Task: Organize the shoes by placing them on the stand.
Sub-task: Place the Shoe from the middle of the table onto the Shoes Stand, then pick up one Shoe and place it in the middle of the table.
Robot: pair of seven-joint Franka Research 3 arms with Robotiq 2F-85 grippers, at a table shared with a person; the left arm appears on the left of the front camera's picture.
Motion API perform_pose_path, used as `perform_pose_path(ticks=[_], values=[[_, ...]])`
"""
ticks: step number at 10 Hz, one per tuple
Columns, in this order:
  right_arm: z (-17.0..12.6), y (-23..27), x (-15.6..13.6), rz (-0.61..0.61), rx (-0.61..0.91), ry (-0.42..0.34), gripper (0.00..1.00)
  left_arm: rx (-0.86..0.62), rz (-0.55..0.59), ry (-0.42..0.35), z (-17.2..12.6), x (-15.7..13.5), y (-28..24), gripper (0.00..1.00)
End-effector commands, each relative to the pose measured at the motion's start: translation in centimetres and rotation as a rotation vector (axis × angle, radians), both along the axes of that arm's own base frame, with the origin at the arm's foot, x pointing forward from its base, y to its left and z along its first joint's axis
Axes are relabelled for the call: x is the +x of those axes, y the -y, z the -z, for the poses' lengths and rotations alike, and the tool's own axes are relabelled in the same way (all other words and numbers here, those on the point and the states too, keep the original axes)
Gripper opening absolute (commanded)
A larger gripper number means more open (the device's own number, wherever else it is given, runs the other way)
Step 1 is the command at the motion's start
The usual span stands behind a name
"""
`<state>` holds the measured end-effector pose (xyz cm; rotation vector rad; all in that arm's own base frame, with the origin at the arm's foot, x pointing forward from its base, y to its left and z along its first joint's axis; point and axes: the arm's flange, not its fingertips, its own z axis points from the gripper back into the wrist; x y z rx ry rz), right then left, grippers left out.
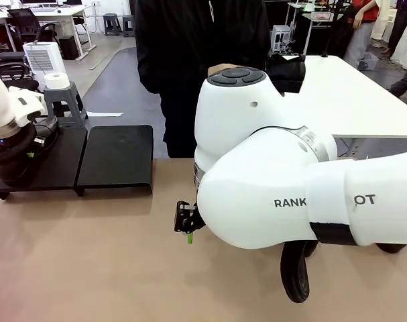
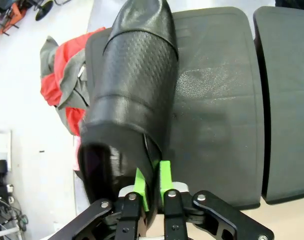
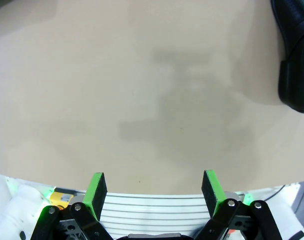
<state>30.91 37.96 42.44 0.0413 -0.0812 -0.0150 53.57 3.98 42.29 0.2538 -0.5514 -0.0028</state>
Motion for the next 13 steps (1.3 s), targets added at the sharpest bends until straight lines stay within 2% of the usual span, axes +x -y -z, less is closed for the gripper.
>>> perform_pose_path(ticks=[1,2,5,7,8,9,13], values=[[0.1,0.3,-0.3,-0.001,0.018,0.001,1.00,-0.002,-0.042,0.009,-0.6,0.2,0.2,0.67],[0.1,0.3,-0.3,-0.001,0.018,0.001,1.00,0.000,-0.053,0.014,-0.9,0.0,0.0,0.83],[0.1,0.3,-0.3,-0.001,0.018,0.001,1.00,-0.040,-0.089,0.057,-2.9,-1.2,0.1,0.83],[0.1,0.3,-0.3,-0.001,0.018,0.001,1.00,-0.071,-0.136,0.163,-6.1,-2.9,-0.1,0.83],[0.1,0.3,-0.3,-0.001,0.018,0.001,1.00,-0.043,-0.151,0.198,-7.3,-4.1,-0.3,0.83],[0.1,0.3,-0.3,-0.001,0.018,0.001,1.00,-0.049,-0.095,0.108,-5.0,-1.3,-0.2,0.83],[0.1,0.3,-0.3,-0.001,0.018,0.001,1.00,-0.049,-0.095,0.108,-5.0,-1.3,-0.2,0.83]])
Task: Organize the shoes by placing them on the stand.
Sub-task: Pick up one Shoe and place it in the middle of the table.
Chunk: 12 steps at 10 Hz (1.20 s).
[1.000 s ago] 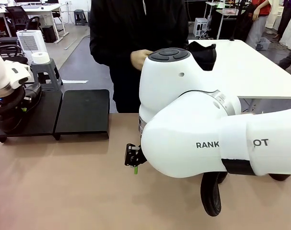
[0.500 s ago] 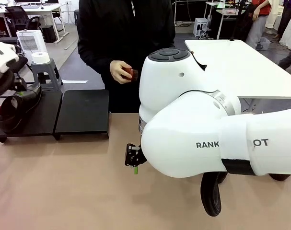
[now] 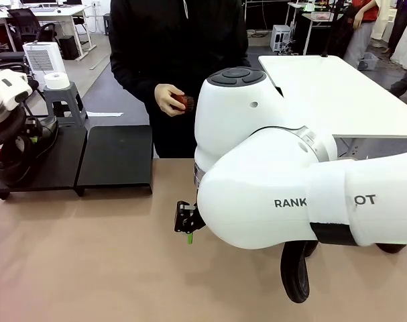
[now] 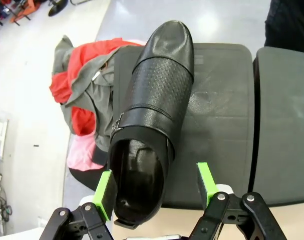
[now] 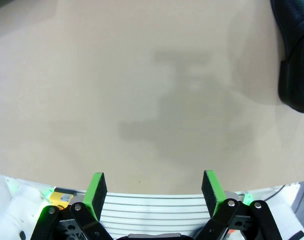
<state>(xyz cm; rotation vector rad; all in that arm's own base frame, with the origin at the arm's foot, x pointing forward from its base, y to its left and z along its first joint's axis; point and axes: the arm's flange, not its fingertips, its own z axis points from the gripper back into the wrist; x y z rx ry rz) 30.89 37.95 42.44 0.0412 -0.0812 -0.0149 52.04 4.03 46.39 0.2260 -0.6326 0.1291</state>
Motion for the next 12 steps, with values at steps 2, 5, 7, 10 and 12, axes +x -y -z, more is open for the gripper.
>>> perform_pose_path(ticks=[2,5,7,10,12], values=[[0.1,0.3,-0.3,-0.001,0.018,0.001,1.00,-0.053,0.081,-0.011,-1.8,-2.5,3.2,0.83],[0.1,0.3,-0.3,-0.001,0.018,0.001,1.00,-0.141,0.067,-0.152,-7.3,-10.3,6.6,0.83],[-0.7,-0.2,-2.1,-0.093,-0.005,0.009,1.00,-0.182,0.027,-0.277,-7.7,-12.1,6.1,0.83],[-2.7,1.8,-8.4,-0.265,0.029,-0.044,1.00,-0.213,0.067,-0.338,-6.5,-11.9,6.8,0.83],[-1.9,-1.0,-6.4,-0.211,0.012,-0.020,1.00,-0.186,0.025,-0.337,-6.4,-13.1,6.7,0.83]])
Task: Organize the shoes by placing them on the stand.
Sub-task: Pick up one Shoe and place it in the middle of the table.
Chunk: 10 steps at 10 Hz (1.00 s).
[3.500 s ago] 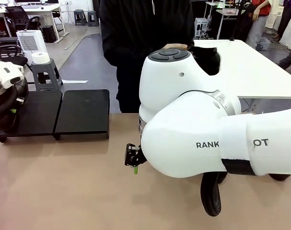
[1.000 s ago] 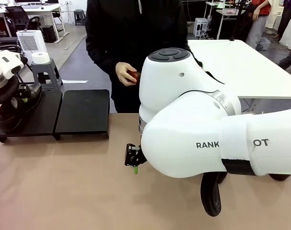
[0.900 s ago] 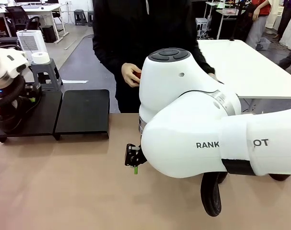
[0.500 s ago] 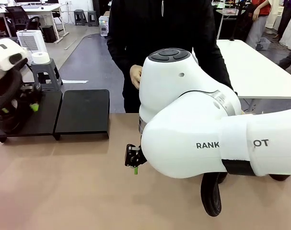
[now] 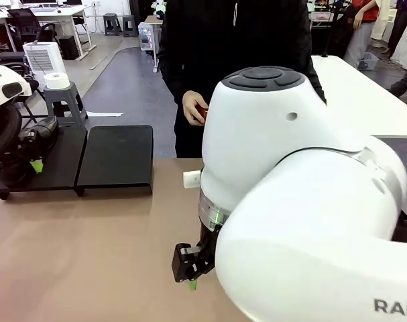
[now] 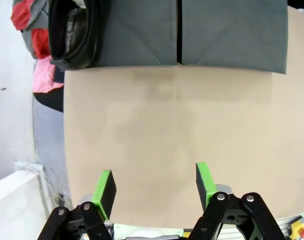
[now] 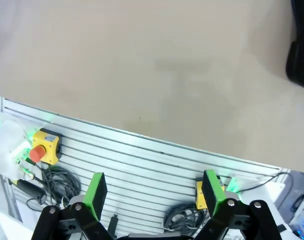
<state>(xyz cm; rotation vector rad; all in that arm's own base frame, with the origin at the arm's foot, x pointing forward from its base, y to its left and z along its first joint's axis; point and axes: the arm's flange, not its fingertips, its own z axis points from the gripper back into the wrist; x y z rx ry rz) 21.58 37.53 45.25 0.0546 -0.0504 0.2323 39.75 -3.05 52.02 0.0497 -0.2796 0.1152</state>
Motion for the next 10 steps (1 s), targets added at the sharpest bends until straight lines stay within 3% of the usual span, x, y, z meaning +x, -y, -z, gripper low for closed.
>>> perform_pose_path(ticks=[1,4,5,9,10], values=[[0.9,-1.4,2.9,0.037,0.009,0.005,1.00,0.007,-0.007,0.006,-0.8,-0.8,-0.3,0.83],[0.6,-0.2,1.8,0.024,0.007,-0.009,1.00,0.007,-0.007,0.006,-0.8,-0.8,-0.3,0.83],[1.9,-0.6,2.5,-0.015,0.011,0.013,1.00,0.007,-0.007,0.006,-0.8,-0.8,-0.3,0.83],[0.5,10.1,8.0,0.223,0.094,0.021,1.00,0.007,-0.007,0.006,-0.8,-0.8,-0.3,0.83],[0.1,11.5,8.1,0.227,0.130,0.006,1.00,0.007,-0.007,0.006,-0.8,-0.8,-0.3,0.83]])
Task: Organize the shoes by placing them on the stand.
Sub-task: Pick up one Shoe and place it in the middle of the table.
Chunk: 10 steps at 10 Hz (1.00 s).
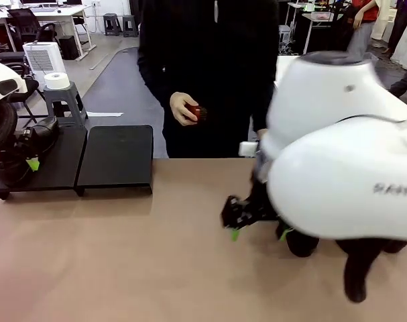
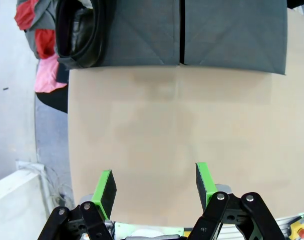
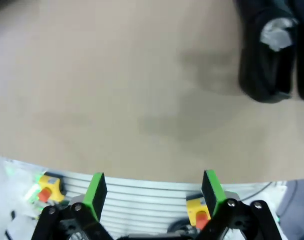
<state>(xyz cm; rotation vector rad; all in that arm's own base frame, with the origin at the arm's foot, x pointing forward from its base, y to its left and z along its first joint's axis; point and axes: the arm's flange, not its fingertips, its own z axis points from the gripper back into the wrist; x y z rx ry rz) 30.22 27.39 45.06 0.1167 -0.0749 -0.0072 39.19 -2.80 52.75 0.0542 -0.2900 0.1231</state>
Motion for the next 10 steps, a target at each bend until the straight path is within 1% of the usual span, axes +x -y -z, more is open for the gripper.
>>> perform_pose_path(ticks=[1,2,3,5,6,7,8,9,10], values=[[-0.6,2.0,-0.9,-0.015,0.076,0.020,1.00,0.003,0.001,-0.004,-0.1,-0.3,-0.1,0.83],[-0.8,2.7,-0.9,0.012,0.068,0.030,1.00,0.003,0.001,-0.004,-0.1,-0.3,-0.1,0.83],[-0.6,2.0,0.5,0.020,0.025,0.010,1.00,0.003,0.001,-0.004,-0.1,-0.3,-0.1,0.83],[-0.6,2.0,0.5,0.020,0.025,0.010,1.00,0.003,0.001,-0.004,-0.1,-0.3,-0.1,0.83],[-0.9,2.5,0.0,0.024,0.029,0.018,1.00,0.003,0.001,-0.004,-0.1,-0.3,-0.1,0.83],[-0.6,0.7,-1.4,-0.047,-0.027,0.082,1.00,0.003,0.001,-0.004,-0.1,-0.3,-0.1,0.83],[-0.2,-0.4,-1.5,-0.014,-0.131,0.159,1.00,0.003,0.001,-0.004,-0.1,-0.3,-0.1,0.83],[-0.2,0.2,-0.3,0.017,-0.116,0.144,1.00,0.003,0.001,-0.004,-0.1,-0.3,-0.1,0.83],[0.1,0.8,0.7,0.021,-0.133,0.141,1.00,0.003,0.001,-0.004,-0.1,-0.3,-0.1,0.83]])
